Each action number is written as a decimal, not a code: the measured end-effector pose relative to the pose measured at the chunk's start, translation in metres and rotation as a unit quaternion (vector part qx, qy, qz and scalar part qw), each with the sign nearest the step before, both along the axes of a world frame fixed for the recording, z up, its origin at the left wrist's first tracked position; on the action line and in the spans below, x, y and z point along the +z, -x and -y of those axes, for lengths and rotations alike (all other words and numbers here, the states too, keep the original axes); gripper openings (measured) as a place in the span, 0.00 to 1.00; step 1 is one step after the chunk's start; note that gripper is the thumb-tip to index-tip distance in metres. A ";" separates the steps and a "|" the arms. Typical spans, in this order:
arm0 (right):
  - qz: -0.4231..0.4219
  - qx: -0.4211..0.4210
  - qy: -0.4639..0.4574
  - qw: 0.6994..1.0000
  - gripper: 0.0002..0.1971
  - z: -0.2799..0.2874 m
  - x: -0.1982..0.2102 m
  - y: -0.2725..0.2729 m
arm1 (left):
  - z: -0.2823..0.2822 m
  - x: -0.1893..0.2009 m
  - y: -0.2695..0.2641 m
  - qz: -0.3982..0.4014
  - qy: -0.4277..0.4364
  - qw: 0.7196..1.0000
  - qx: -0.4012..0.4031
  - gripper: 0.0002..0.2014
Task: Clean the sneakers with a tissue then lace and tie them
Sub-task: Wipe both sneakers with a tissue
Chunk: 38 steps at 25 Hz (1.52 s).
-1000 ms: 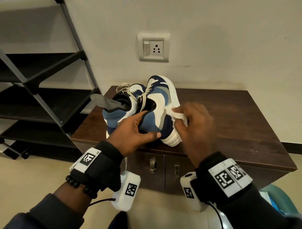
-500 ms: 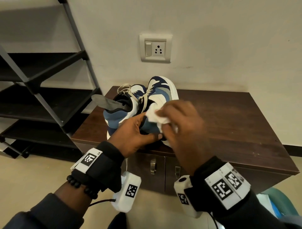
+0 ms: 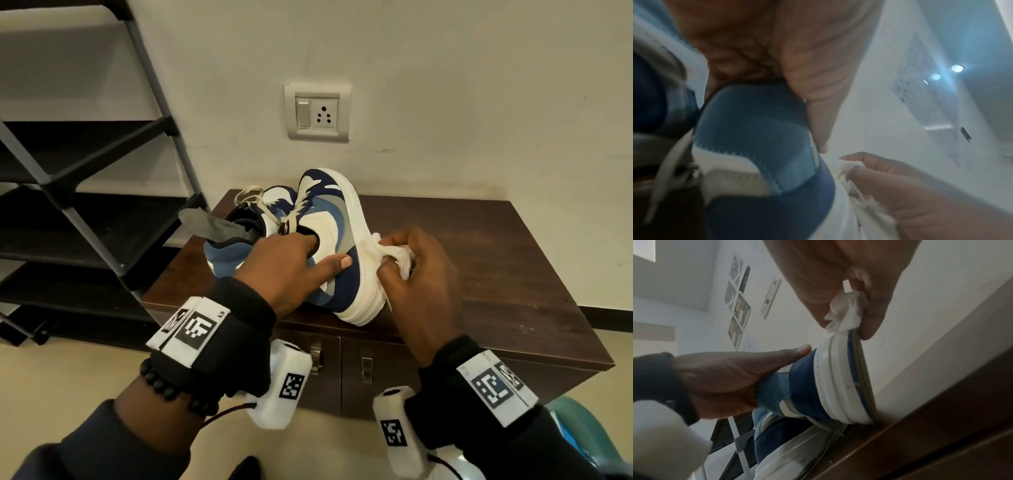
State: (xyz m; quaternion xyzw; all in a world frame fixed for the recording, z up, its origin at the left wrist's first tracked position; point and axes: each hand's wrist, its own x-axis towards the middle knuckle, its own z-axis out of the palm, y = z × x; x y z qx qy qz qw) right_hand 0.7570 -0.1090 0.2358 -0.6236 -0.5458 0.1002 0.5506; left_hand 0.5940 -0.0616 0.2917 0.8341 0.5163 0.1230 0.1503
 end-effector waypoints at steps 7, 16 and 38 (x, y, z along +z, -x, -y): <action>0.059 0.052 -0.094 0.992 0.16 0.009 0.007 -0.001 | -0.007 -0.004 -0.006 0.264 0.113 0.951 -0.118 0.11; 0.222 0.054 -0.124 0.966 0.13 0.013 0.003 0.012 | 0.013 -0.025 0.016 0.339 0.119 0.926 -0.118 0.28; 0.220 0.014 -0.047 0.974 0.13 0.001 0.013 0.009 | 0.013 -0.053 0.024 0.375 0.175 0.909 -0.048 0.38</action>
